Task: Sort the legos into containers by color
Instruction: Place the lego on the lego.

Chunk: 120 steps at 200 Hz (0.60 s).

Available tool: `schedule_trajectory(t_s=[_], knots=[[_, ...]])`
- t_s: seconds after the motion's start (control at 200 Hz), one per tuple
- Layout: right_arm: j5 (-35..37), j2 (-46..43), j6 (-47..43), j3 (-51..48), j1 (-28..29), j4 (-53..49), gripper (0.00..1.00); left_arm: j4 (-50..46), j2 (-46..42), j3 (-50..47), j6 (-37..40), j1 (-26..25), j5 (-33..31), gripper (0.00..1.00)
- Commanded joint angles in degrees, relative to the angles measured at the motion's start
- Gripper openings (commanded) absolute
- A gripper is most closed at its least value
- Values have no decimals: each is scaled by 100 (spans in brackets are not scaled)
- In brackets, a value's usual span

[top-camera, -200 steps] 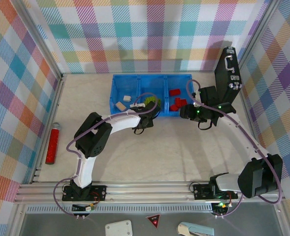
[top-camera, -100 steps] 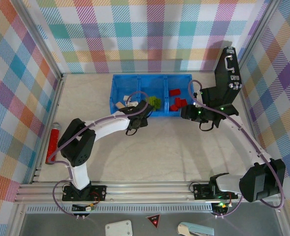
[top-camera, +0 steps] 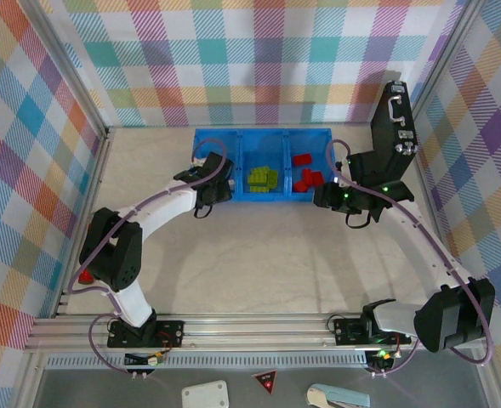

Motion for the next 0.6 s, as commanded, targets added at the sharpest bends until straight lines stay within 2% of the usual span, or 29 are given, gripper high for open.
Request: schedule_trajectory(t_s=[0.0,0.28,0.595], knots=[[42,-159,65,9,-3,-177,55,-188,220,444,577,301,432,66],[44,-231,73,-68,-1,-212,55,-679,1187,1882,1220,665,758,66],[102,-318,59,-53,-2,-330,55,-855,2341,3475,1559,855,634,66]])
